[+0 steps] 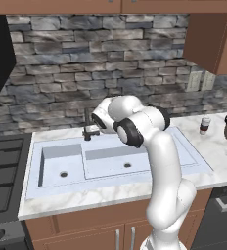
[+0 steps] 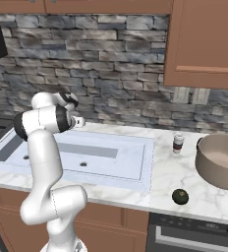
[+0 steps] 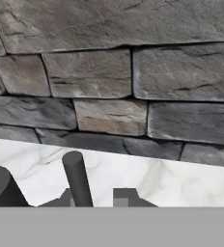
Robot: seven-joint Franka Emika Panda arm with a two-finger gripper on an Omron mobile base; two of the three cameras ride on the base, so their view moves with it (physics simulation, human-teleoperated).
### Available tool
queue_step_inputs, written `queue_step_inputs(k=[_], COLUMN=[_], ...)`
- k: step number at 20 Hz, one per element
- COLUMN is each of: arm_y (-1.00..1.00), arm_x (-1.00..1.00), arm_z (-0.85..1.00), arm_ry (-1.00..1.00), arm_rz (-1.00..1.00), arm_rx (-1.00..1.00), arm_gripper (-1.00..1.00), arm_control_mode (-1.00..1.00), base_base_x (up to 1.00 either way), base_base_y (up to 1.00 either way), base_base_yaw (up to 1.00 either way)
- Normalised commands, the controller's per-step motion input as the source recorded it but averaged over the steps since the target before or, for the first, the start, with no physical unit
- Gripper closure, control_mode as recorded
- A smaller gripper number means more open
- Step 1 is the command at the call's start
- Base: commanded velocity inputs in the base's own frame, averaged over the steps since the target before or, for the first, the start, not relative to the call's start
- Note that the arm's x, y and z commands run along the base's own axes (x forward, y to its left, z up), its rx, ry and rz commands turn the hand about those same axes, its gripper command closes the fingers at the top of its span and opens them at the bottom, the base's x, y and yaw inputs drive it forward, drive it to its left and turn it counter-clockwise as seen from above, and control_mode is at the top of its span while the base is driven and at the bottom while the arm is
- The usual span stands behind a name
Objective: Turn on the sink faucet. Then move the squash from the counter to the sink. Turn off the sink. Move the vegetable from the sink to the pot next to the stove. Finally move the pot to the front left burner.
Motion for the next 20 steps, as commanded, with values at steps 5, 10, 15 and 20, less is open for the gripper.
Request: queue_step_inputs(k=[5,10,15,20], arm_y=[-0.72,-0.75,-0.76,-0.75], arm_x=[0.00,-0.01,-0.04,-0.07], arm_z=[-0.29,-0.36,-0.41,-0.44], arm_ry=[0.06,0.02,0.03,0.05], arm_rz=[0.00,0.00,0.00,-0.01], arm_rx=[0.04,0.03,0.03,0.03], arm_gripper=[1.00,1.00,1.00,1.00], arm_control_mode=[-1.00,-1.00,-1.00,-1.00], base_base_x=[0.00,0.00,0.00,0.00], base_base_y=[0.00,0.00,0.00,0.00], base_base_yaw=[0.00,0.00,0.00,0.00])
